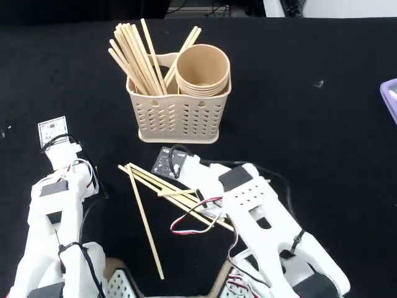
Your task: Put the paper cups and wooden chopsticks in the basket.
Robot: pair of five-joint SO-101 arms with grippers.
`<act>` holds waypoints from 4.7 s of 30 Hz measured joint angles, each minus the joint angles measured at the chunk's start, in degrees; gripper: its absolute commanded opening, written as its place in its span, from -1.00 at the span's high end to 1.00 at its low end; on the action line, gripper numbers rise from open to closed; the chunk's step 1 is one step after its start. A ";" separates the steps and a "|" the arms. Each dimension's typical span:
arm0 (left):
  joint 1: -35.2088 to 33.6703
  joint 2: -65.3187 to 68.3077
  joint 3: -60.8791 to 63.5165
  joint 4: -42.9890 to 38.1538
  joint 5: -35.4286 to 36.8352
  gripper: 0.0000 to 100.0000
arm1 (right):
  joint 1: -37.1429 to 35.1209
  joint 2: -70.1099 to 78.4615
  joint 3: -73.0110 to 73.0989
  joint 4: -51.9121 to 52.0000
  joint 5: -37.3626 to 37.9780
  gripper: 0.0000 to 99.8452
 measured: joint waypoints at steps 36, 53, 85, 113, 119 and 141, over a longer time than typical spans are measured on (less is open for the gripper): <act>0.00 0.00 0.00 0.00 0.00 0.71 | 0.09 23.74 -7.74 -9.67 1.41 0.98; 0.00 0.00 0.00 0.00 0.00 0.71 | 5.27 23.65 -7.65 -9.58 4.92 0.98; 0.00 0.00 0.00 0.00 0.00 0.71 | -7.21 -36.75 -24.62 -10.37 -26.11 0.98; 0.00 0.00 0.00 0.00 -0.09 0.71 | -2.37 15.38 -33.14 -64.97 -32.88 0.98; 0.00 0.00 0.00 0.00 -0.09 0.71 | -2.02 19.43 -32.00 -65.14 -32.88 0.97; 0.00 0.00 0.00 0.00 -0.09 0.71 | -2.02 -2.11 -30.59 -45.89 -32.88 0.76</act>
